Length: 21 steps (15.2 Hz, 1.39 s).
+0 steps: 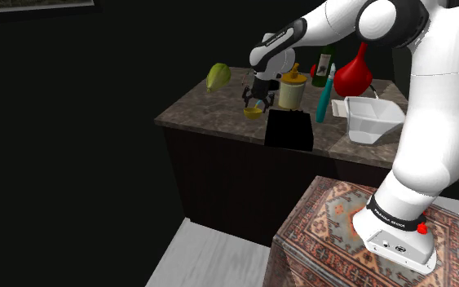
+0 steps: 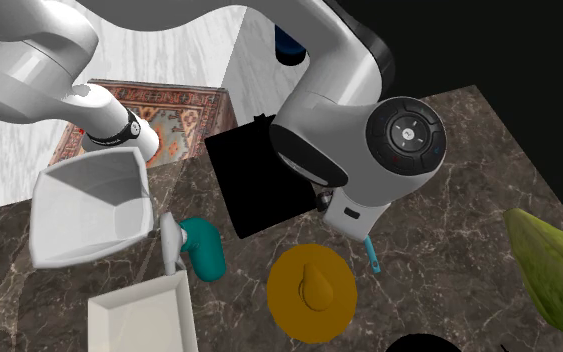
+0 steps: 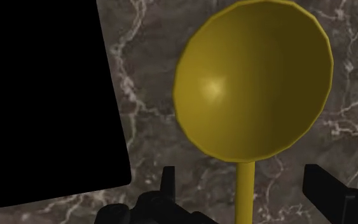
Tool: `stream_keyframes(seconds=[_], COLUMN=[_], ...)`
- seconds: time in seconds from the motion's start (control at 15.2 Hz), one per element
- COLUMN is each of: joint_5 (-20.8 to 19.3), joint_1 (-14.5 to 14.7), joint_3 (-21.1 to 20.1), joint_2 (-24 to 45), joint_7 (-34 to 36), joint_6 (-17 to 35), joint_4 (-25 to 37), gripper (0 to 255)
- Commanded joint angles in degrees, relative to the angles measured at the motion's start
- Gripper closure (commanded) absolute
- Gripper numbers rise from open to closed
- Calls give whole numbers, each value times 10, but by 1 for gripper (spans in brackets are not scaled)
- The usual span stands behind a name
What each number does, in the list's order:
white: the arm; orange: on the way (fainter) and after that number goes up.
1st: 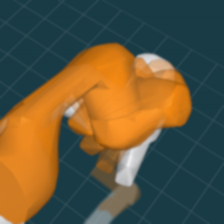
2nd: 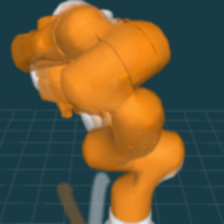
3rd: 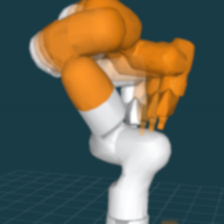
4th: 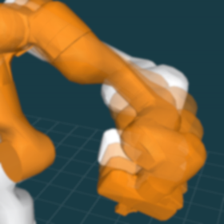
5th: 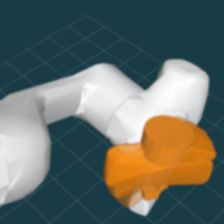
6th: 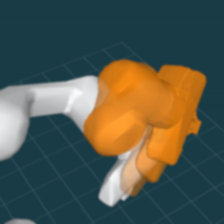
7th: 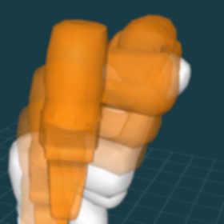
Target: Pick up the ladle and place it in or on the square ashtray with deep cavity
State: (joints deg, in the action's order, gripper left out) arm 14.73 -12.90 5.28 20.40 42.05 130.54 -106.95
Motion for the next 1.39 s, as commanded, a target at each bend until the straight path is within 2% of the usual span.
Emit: stream_keyframes(seconds=[0.0,0.26,0.33,0.92,1.32], joint_5=[0,0,0,0,-9], joint_1=[0,0,0,0,2], joint_3=[0,0,0,0,3], joint_2=[0,0,0,0,-22], joint_7=[0,0,0,0,11], joint_6=[1,1,1,1,-36], joint_4=[-1,-1,-1,-1,15], gripper=[0,0,255,255,255])
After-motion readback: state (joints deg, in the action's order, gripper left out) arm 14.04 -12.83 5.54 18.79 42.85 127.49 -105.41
